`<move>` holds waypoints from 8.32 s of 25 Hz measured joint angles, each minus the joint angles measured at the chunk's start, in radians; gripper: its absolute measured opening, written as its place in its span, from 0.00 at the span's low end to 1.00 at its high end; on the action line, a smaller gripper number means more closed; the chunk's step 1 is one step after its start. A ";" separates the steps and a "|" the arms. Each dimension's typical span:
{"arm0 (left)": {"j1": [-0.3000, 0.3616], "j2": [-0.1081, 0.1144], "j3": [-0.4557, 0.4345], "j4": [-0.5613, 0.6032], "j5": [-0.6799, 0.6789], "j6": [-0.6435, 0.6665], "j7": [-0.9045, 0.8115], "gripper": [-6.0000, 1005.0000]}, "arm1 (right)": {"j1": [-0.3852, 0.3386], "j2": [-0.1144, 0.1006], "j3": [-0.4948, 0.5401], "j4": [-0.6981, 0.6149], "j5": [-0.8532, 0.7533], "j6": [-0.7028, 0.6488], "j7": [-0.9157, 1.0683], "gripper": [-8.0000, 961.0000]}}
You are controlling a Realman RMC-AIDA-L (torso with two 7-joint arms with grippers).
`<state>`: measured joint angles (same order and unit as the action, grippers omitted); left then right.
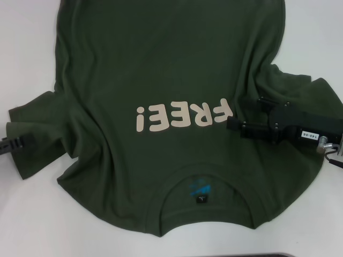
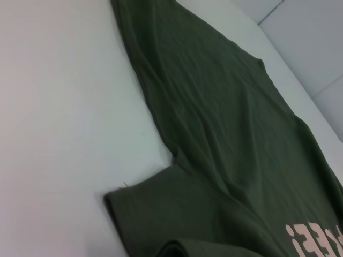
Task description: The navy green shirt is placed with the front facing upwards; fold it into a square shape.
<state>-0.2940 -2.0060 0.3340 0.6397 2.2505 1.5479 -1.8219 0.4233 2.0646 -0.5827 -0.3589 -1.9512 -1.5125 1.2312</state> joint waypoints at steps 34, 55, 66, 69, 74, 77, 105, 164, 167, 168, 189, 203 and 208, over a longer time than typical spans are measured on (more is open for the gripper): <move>-0.028 -0.003 0.005 -0.023 0.002 -0.026 -0.018 0.26 | -0.001 0.000 0.000 0.000 0.000 -0.008 0.001 0.95; -0.122 -0.034 -0.004 -0.013 -0.028 0.112 -0.112 0.05 | -0.003 0.001 0.000 0.000 0.000 -0.017 0.001 0.95; -0.120 -0.001 -0.014 0.029 -0.070 0.201 -0.159 0.05 | -0.014 -0.003 0.012 0.000 0.000 -0.029 0.001 0.95; -0.128 0.003 -0.009 0.048 -0.069 0.213 -0.178 0.06 | -0.014 -0.002 0.012 0.000 0.000 -0.029 0.001 0.95; -0.150 0.005 -0.009 0.064 -0.070 0.236 -0.206 0.06 | -0.014 -0.001 0.012 0.000 0.000 -0.032 0.000 0.95; -0.170 -0.003 -0.004 0.060 -0.070 0.238 -0.215 0.06 | -0.014 -0.001 0.012 0.000 0.000 -0.032 -0.002 0.95; -0.264 -0.117 0.008 -0.075 -0.075 0.115 -0.195 0.21 | -0.011 0.000 0.012 0.000 0.000 -0.031 -0.006 0.95; -0.252 -0.149 0.069 -0.111 -0.255 0.043 0.227 0.87 | -0.007 -0.002 0.036 0.000 0.002 -0.032 -0.004 0.95; -0.250 -0.152 0.074 -0.109 -0.247 0.031 0.253 0.87 | -0.005 -0.001 0.038 0.000 0.002 -0.030 -0.003 0.95; -0.248 -0.152 0.075 -0.109 -0.247 0.030 0.265 0.87 | -0.004 -0.002 0.039 0.000 0.002 -0.030 -0.002 0.95; -0.207 -0.156 0.085 -0.144 -0.248 0.038 0.404 0.87 | -0.001 0.008 0.050 0.000 0.002 -0.032 -0.004 0.95; -0.217 -0.159 0.116 -0.209 -0.252 0.055 0.598 0.87 | -0.002 0.009 0.050 0.002 0.002 -0.036 -0.007 0.95; -0.216 -0.159 0.115 -0.214 -0.252 0.055 0.623 0.87 | -0.002 0.009 0.050 0.003 0.001 -0.036 -0.007 0.95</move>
<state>-0.5103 -2.1647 0.4492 0.4252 1.9983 1.6024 -1.1987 0.4211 2.0739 -0.5322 -0.3554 -1.9497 -1.5489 1.2241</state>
